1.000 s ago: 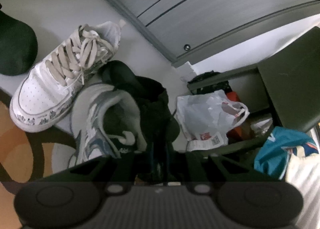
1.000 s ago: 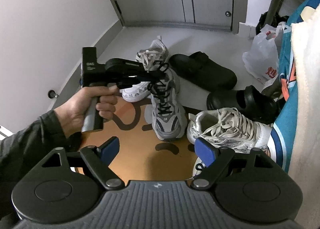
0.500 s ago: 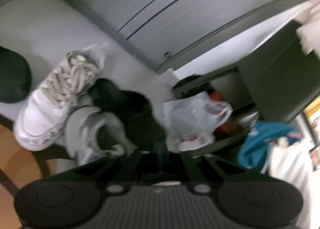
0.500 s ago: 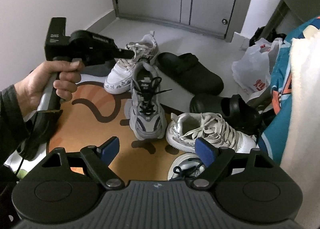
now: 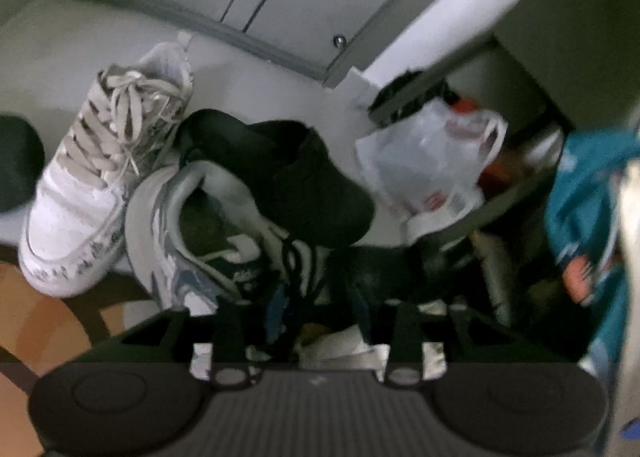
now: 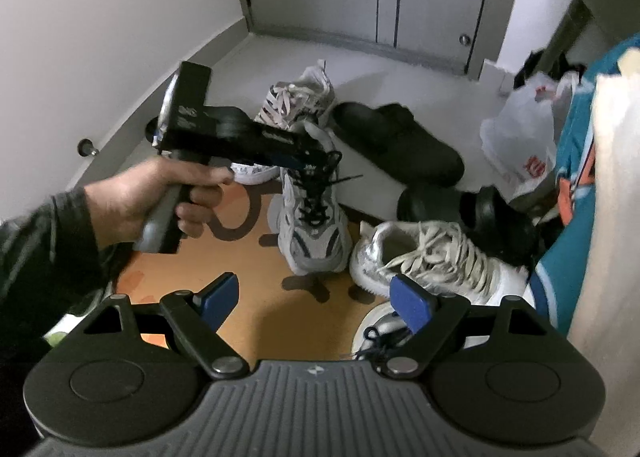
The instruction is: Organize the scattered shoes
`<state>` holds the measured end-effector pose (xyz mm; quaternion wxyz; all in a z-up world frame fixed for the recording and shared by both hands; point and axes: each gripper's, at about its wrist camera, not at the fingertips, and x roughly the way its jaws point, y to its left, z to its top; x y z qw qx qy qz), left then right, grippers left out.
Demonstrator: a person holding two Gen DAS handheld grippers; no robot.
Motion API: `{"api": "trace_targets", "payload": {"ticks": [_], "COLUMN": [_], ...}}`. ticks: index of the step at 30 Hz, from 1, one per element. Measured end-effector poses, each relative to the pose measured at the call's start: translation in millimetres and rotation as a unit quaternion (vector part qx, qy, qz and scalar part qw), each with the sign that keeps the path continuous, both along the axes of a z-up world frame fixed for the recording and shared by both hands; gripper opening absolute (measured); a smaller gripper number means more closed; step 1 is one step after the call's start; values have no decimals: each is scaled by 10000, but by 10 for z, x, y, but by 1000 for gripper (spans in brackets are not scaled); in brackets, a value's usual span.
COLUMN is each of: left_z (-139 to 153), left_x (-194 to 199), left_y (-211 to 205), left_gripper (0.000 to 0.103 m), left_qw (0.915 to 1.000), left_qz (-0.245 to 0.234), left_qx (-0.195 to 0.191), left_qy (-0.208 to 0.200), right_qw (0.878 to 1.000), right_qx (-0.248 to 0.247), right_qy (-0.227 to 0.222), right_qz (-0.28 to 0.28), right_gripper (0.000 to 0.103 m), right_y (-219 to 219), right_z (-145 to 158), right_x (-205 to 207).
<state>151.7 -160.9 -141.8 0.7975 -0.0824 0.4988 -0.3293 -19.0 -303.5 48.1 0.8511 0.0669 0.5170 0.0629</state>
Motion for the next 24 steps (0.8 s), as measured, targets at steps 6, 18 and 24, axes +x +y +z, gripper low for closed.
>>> {"api": "trace_targets", "payload": {"ticks": [6,18,24], "left_z": [-119,-207,-60], "left_x": [-162,-267,-423], "left_y": [-195,-262,-168], "left_gripper": [47,39,41], "left_qw": [9968,9938,9893], "left_qz": [-411,-366,-545], "left_qx": [585,713,910], "left_qy": [-358,-771,-1002], "right_qw": [9999,9999,9998], "right_qx": [98,156,197], "right_qy": [-47,-22,-41], "right_qz": [19,50,89], "right_gripper": [87,87,87], "right_y": [-2,15,34], "right_z": [39,54,70], "right_x": [-14,-21,-29]}}
